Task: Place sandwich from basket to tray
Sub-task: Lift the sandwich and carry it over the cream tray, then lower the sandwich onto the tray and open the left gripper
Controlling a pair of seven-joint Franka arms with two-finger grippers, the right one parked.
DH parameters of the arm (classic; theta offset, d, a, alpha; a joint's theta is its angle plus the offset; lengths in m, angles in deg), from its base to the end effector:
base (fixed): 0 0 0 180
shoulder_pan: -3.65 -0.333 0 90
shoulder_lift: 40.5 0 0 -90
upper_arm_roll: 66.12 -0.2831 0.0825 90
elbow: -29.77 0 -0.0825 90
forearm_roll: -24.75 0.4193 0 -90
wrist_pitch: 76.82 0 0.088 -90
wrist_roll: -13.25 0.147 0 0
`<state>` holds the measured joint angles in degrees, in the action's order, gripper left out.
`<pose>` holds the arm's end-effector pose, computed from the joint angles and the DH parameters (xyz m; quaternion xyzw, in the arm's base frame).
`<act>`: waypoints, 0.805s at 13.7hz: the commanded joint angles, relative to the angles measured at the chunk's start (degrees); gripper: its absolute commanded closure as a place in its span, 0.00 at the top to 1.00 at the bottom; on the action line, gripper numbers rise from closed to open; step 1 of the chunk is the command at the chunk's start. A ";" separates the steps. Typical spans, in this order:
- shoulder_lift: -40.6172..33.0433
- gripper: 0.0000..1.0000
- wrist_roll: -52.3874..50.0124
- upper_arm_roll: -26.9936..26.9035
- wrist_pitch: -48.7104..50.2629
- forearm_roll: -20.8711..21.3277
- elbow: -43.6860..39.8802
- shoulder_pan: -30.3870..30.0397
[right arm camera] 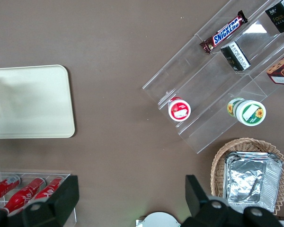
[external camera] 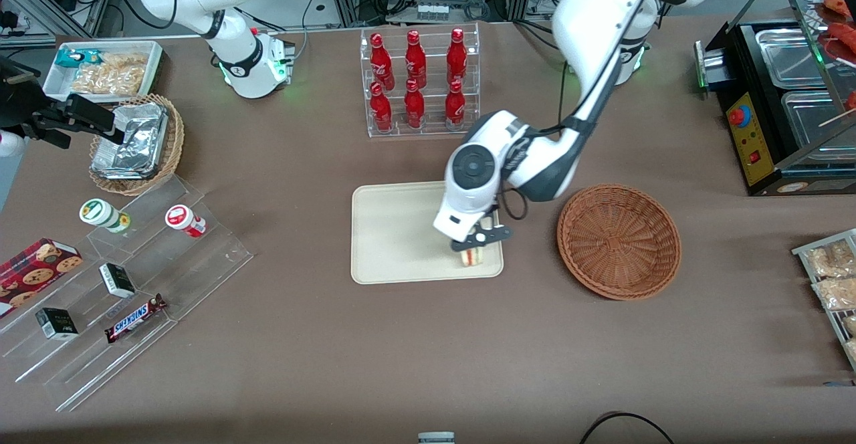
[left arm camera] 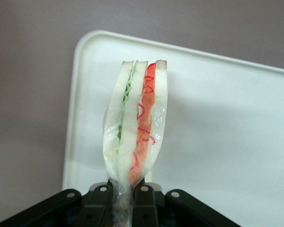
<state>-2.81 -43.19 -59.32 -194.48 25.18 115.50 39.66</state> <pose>0.5241 -0.4748 0.1922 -0.9902 -0.1270 0.0567 0.0149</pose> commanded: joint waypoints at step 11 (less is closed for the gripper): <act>7.48 0.09 -5.08 -0.47 -2.30 -0.26 -7.69 6.62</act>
<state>3.41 -47.17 -59.29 -195.73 25.18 109.14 45.38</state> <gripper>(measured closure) 0.855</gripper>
